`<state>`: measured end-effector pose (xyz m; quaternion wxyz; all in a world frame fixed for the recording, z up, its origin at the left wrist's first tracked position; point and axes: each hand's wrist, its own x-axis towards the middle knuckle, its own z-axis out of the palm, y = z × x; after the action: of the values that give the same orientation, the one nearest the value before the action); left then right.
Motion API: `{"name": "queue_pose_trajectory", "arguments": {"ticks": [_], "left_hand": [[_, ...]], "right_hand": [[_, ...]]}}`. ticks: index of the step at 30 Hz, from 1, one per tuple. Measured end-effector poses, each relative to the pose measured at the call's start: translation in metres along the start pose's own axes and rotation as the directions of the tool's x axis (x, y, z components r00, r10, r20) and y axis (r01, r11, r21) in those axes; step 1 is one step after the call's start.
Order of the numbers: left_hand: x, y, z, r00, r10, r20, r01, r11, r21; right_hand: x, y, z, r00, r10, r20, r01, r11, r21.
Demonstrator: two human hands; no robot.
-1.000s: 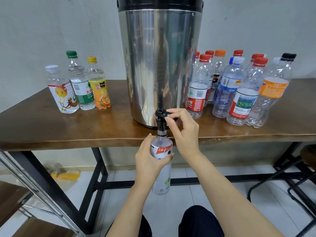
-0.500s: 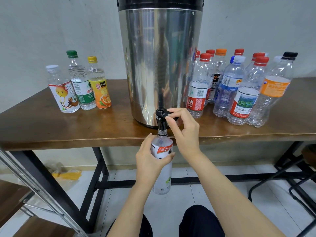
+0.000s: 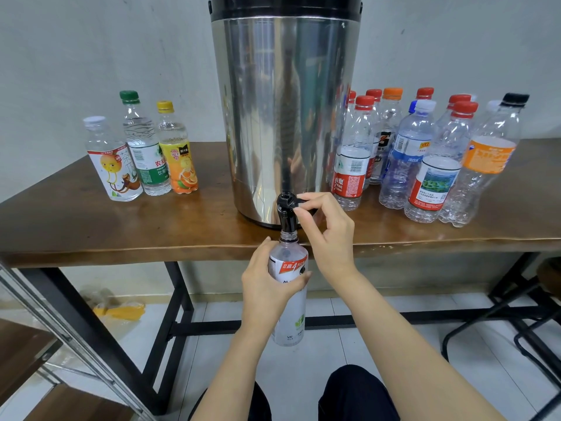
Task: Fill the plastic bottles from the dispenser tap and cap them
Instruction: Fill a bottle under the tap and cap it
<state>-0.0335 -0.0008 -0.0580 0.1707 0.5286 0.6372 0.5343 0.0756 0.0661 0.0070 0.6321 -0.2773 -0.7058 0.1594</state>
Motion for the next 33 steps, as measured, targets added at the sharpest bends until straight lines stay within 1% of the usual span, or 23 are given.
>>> {"name": "queue_pose_trajectory", "arguments": {"ticks": [7,33], "left_hand": [[0.0005,-0.0014,0.0008,1.0,-0.016,0.012,0.016,1.0,0.002],[0.001,-0.0031,0.0001,1.0,0.0,0.01,0.0,1.0,-0.003]], "right_hand": [[0.0001,0.0003,-0.0007,1.0,0.003,0.003,-0.003,1.0,0.006],[-0.0004,0.0005,0.0,1.0,0.025,0.005,-0.025,1.0,0.017]]}}
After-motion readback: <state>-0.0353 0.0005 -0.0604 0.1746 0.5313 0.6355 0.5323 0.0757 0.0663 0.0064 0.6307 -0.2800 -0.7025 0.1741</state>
